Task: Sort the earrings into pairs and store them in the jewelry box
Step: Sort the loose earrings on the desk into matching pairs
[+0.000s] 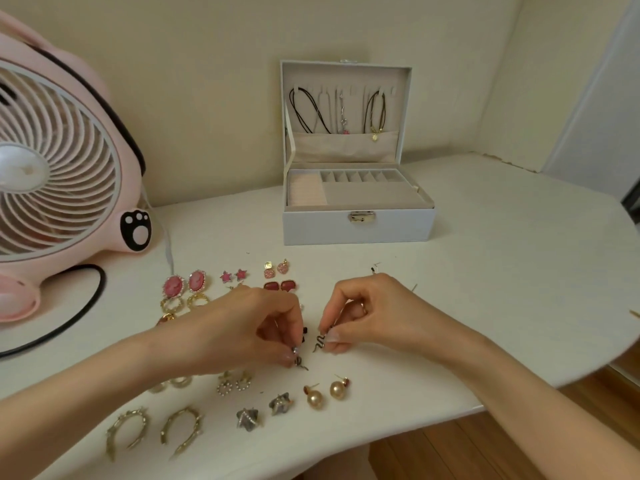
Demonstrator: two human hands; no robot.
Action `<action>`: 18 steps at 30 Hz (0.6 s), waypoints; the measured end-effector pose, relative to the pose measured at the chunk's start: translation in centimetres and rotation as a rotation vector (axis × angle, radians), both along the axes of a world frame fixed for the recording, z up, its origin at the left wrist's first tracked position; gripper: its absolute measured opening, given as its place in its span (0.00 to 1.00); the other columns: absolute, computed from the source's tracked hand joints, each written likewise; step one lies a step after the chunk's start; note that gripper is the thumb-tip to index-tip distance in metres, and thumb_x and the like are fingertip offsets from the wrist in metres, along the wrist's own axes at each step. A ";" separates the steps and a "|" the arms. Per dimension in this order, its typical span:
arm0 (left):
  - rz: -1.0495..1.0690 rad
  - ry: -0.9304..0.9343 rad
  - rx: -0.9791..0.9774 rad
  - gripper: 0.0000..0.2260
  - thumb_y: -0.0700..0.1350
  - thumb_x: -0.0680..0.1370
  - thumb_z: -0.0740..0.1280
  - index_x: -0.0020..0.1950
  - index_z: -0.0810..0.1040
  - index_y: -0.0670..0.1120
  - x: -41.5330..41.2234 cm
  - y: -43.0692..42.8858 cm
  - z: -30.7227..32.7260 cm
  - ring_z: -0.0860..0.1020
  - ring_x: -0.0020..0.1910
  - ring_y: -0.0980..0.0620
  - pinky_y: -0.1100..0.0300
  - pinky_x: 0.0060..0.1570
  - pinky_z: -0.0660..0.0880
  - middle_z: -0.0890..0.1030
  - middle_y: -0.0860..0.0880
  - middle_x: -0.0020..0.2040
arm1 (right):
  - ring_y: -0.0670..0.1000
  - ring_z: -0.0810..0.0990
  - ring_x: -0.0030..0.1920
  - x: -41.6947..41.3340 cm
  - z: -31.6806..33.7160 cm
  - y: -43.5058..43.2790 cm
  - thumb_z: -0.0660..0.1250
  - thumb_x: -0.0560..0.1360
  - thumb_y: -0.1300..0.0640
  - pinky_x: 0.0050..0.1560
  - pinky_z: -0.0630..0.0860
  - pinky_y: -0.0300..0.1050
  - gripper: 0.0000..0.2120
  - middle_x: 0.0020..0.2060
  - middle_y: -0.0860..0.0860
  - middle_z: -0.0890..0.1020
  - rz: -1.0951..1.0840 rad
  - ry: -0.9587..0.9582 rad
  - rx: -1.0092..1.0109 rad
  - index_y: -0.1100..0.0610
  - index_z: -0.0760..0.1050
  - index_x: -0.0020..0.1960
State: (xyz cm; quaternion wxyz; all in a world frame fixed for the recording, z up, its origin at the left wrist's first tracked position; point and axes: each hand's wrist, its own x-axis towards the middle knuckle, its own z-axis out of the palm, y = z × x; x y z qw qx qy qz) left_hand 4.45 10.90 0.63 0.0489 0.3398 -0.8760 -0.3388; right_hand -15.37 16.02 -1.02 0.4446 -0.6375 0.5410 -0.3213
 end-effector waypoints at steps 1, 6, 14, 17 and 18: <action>-0.008 0.003 -0.016 0.06 0.42 0.72 0.72 0.41 0.77 0.53 0.1 0.1 0.0 0.79 0.38 0.60 0.66 0.39 0.75 0.81 0.59 0.40 | 0.52 0.85 0.38 0.0 0.0 0.1 0.70 0.70 0.69 0.44 0.81 0.43 0.07 0.35 0.57 0.85 0.010 -0.017 0.013 0.58 0.78 0.40; -0.045 -0.005 -0.138 0.07 0.44 0.73 0.70 0.40 0.75 0.55 0.3 0.7 -0.2 0.75 0.38 0.64 0.74 0.36 0.68 0.77 0.67 0.42 | 0.48 0.83 0.40 0.2 0.0 0.3 0.72 0.69 0.66 0.47 0.81 0.46 0.07 0.36 0.49 0.84 0.055 0.051 -0.025 0.55 0.80 0.40; -0.072 -0.043 -0.291 0.09 0.46 0.73 0.69 0.39 0.72 0.57 0.5 0.9 -0.7 0.74 0.44 0.62 0.73 0.38 0.69 0.76 0.59 0.38 | 0.51 0.82 0.43 0.6 -0.3 0.1 0.73 0.68 0.65 0.50 0.79 0.50 0.08 0.41 0.50 0.84 0.064 0.177 -0.063 0.52 0.83 0.40; -0.087 -0.057 -0.300 0.09 0.47 0.73 0.69 0.39 0.71 0.58 0.6 0.8 -0.6 0.74 0.45 0.62 0.73 0.39 0.69 0.76 0.59 0.39 | 0.48 0.81 0.41 0.8 -0.4 0.0 0.74 0.67 0.64 0.48 0.78 0.46 0.07 0.41 0.47 0.82 0.060 0.205 -0.098 0.52 0.83 0.39; -0.089 -0.059 -0.301 0.09 0.47 0.73 0.70 0.39 0.71 0.58 0.5 0.8 -0.6 0.74 0.45 0.62 0.73 0.39 0.69 0.76 0.59 0.39 | 0.47 0.81 0.40 0.9 -0.4 0.0 0.74 0.67 0.64 0.47 0.78 0.45 0.07 0.40 0.47 0.82 0.058 0.206 -0.099 0.52 0.83 0.40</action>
